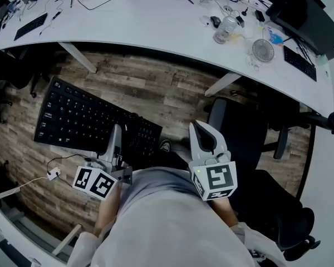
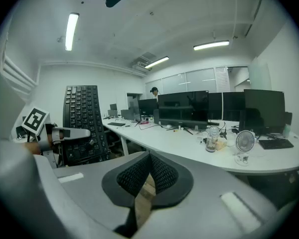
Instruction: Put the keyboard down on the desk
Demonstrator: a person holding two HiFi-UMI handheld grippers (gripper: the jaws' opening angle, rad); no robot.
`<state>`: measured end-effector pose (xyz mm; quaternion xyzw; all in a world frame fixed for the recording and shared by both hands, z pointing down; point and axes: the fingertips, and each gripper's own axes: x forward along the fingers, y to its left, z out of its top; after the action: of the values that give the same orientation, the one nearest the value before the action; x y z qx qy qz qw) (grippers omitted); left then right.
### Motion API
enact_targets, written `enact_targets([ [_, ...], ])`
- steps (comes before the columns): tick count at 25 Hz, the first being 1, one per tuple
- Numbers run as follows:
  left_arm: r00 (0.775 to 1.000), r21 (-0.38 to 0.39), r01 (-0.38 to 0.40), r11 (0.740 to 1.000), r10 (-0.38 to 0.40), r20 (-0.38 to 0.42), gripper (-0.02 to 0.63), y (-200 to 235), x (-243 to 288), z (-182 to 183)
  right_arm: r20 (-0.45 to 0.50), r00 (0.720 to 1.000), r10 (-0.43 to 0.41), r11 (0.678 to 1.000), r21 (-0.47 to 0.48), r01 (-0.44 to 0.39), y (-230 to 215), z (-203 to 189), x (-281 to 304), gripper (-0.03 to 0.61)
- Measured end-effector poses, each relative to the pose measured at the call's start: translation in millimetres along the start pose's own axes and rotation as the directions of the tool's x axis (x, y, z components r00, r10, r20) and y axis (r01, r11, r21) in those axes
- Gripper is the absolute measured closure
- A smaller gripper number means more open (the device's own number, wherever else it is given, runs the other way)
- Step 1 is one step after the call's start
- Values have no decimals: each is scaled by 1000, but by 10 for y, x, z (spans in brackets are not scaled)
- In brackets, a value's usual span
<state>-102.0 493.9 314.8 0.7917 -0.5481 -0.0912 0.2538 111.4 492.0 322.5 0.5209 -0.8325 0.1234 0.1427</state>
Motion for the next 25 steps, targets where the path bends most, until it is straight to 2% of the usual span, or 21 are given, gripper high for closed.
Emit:
enact_targets([
  [9, 1000, -10, -10, 1000, 10, -6, 614, -46, -12, -1, -8, 1000, -6, 1000, 12, 6, -73, -42, -68, 583],
  [14, 1000, -27, -20, 999, 20, -5, 614, -71, -21, -12, 14, 999, 44, 994, 102, -45, -112, -70, -82, 584],
  [25, 999, -54, -41, 998, 40, -12, 614, 17, 14, 52, -32, 996, 84, 987, 141, -79, -156, -192, 119, 584],
])
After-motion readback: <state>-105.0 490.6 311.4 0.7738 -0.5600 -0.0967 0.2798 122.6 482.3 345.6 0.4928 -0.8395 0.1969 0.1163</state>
